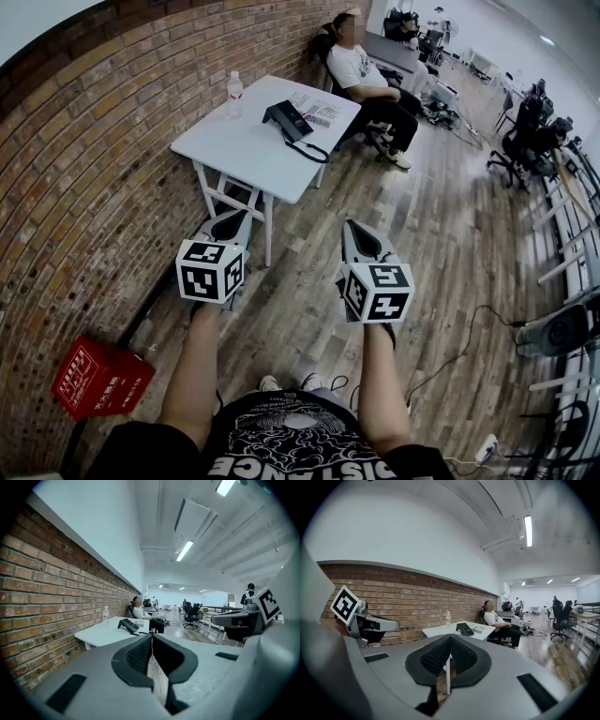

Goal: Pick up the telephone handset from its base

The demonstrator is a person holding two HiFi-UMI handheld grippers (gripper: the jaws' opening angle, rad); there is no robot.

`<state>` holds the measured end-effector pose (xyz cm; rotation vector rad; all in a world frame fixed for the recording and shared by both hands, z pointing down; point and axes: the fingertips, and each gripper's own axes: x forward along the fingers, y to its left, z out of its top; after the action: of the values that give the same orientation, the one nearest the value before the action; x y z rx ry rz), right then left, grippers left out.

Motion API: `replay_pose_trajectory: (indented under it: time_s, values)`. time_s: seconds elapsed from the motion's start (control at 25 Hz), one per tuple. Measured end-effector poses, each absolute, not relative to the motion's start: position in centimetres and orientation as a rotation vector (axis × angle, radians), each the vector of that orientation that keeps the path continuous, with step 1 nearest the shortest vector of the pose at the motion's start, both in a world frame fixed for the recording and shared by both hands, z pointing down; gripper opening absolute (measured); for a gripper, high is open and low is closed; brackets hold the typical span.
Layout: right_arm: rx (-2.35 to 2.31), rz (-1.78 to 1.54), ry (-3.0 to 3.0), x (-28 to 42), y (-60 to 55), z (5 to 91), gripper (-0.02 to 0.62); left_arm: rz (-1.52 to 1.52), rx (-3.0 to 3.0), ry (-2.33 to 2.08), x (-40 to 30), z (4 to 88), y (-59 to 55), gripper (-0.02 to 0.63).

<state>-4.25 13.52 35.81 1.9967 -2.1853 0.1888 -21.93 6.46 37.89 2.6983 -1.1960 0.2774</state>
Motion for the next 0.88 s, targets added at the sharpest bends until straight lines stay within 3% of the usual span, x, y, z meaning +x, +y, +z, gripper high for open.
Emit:
replay_pose_trajectory:
  time_s: [0.72,0.88]
  values:
    - [2.014,0.206,-2.165,-3.4,10.3,36.8,0.0,0.27,2.741,-1.118,-19.5,38.1,2.9,0.014]
    - [2.005,0.215,-2.176,-2.0,8.6,37.2,0.0,0.275,2.732,-1.12,-18.1,38.5,1.1,0.046]
